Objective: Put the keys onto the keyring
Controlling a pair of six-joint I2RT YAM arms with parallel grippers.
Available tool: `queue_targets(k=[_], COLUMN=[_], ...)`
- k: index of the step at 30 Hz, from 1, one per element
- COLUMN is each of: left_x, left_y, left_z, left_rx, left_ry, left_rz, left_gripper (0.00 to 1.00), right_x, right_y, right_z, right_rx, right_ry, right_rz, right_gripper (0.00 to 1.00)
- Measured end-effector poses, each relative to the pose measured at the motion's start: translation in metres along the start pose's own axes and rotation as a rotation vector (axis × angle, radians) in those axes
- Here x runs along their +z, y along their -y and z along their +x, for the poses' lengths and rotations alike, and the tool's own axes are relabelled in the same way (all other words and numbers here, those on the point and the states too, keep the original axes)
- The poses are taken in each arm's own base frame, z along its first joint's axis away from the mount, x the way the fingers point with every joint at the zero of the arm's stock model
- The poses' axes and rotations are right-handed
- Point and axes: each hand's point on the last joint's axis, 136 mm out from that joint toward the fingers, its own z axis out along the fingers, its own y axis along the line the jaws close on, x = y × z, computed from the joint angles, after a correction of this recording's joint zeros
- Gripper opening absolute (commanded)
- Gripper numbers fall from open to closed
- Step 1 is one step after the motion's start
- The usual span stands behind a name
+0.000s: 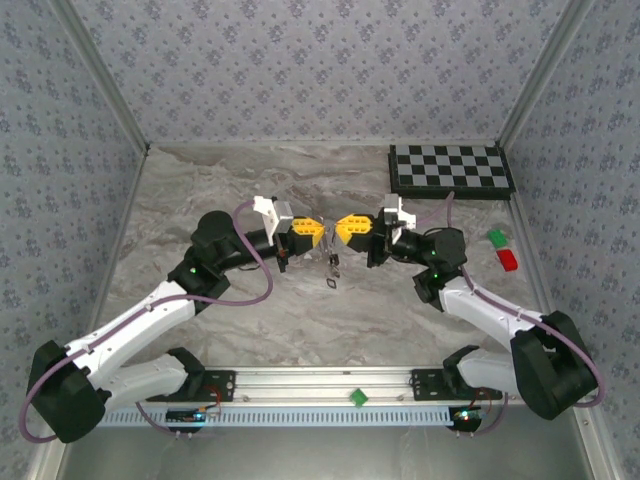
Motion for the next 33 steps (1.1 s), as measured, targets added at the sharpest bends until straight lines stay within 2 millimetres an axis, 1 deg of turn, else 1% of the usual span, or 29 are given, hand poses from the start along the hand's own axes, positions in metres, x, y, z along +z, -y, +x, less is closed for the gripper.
queue_targets(k=[5,24,33], left_x=[0.0000,-0.0001,-0.0001], left_y=[0.0000,-0.0012,-0.0012], left_z=[0.0000,-0.0003,-0.0003], left_rx=[0.000,0.001,0.001], left_ry=[0.000,0.001,0.001], left_rz=[0.000,-0.007,-0.007], left_gripper=[0.00,0.00,0.00], right_x=[0.0021,0.0022,0.0019], right_y=[-0.0014,0.0030,0.0026], right_z=[0.0010,0.0096,0.0082], right_rx=[0.002,0.002,-0.009], right_ry=[-0.004,-0.030,-0.028], right_rz=[-0.012,0.001,0.002], right_gripper=[0.00,0.00,0.00])
